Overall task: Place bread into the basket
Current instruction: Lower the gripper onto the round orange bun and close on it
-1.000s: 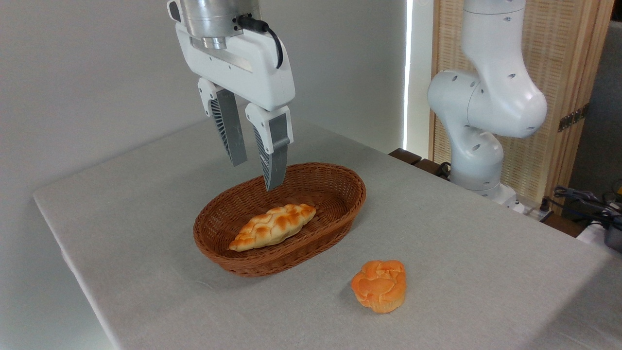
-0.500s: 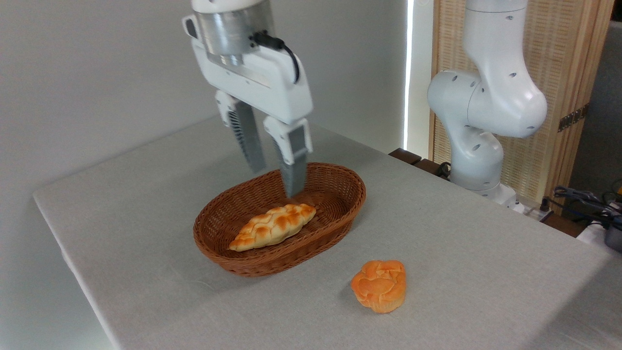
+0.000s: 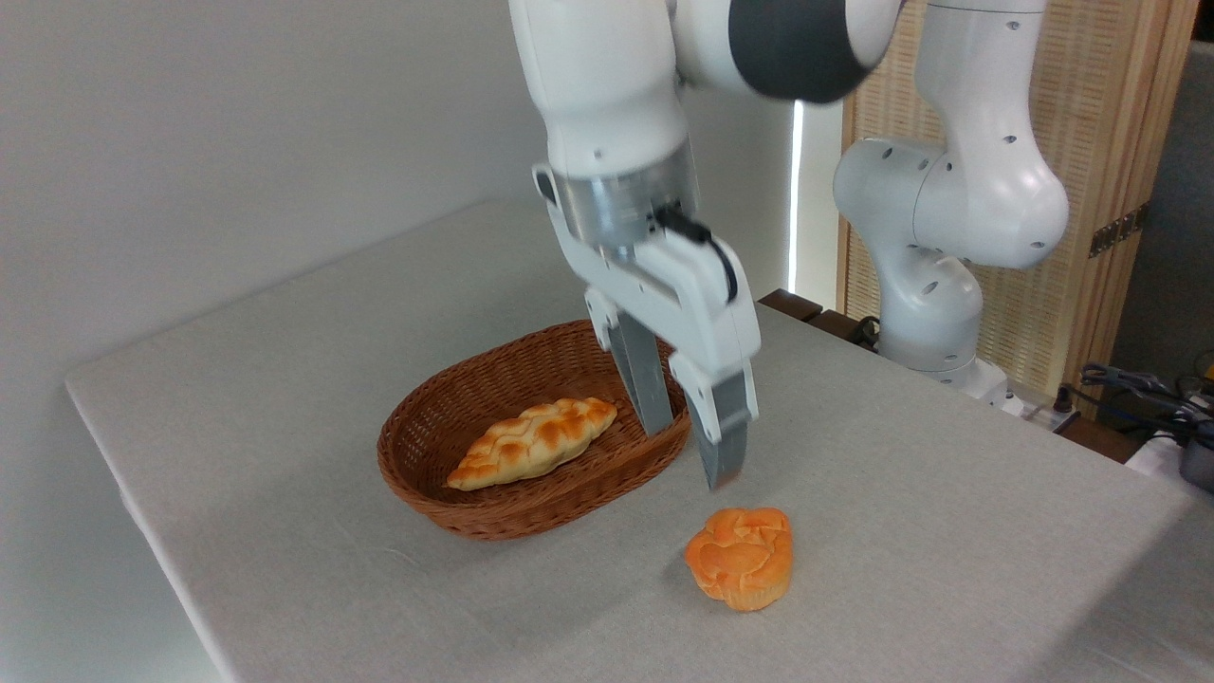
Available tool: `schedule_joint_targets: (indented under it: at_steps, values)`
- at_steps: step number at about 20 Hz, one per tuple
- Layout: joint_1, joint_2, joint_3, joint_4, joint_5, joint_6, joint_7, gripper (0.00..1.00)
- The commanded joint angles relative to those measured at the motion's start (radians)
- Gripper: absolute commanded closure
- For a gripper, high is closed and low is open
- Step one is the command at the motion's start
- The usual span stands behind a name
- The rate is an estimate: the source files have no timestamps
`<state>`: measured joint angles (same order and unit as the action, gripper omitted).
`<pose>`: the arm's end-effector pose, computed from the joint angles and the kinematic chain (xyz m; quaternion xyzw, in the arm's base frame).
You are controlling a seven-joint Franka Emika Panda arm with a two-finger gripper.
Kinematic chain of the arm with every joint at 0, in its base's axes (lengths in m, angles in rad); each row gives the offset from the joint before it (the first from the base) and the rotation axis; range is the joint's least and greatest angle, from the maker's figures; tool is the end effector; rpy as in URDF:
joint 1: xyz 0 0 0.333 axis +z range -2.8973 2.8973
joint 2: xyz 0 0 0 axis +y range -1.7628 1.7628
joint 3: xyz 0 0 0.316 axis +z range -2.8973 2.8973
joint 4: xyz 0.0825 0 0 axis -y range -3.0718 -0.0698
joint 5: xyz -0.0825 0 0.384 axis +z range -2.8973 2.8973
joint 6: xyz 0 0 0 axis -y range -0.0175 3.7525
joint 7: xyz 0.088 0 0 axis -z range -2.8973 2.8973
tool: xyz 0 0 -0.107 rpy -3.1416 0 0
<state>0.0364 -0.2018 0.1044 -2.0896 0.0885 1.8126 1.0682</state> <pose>0.4819 0.0783 0.5041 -0.8871 0.4589 0.0495 0.0049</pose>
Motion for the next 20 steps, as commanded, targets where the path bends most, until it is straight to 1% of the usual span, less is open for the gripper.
schedule_joint_targets:
  at_steps: [1,4,6,10,13,15,19,20]
  values:
    - [-0.006,-0.015,0.034,-0.153,0.031,0.169,0.038,0.0]
    - [-0.006,-0.01,0.034,-0.193,0.039,0.188,0.041,0.0]
    - [-0.006,-0.01,0.037,-0.201,0.092,0.188,0.056,0.0]
    - [-0.006,0.001,0.037,-0.208,0.096,0.189,0.058,0.0]
    - [-0.013,0.041,0.037,-0.207,0.097,0.189,0.056,0.01]
    - [-0.015,0.054,0.037,-0.207,0.097,0.189,0.055,0.12]
    - [-0.018,0.062,0.035,-0.205,0.102,0.189,0.058,0.49]
    - [-0.02,0.062,0.034,-0.202,0.102,0.188,0.058,0.55]
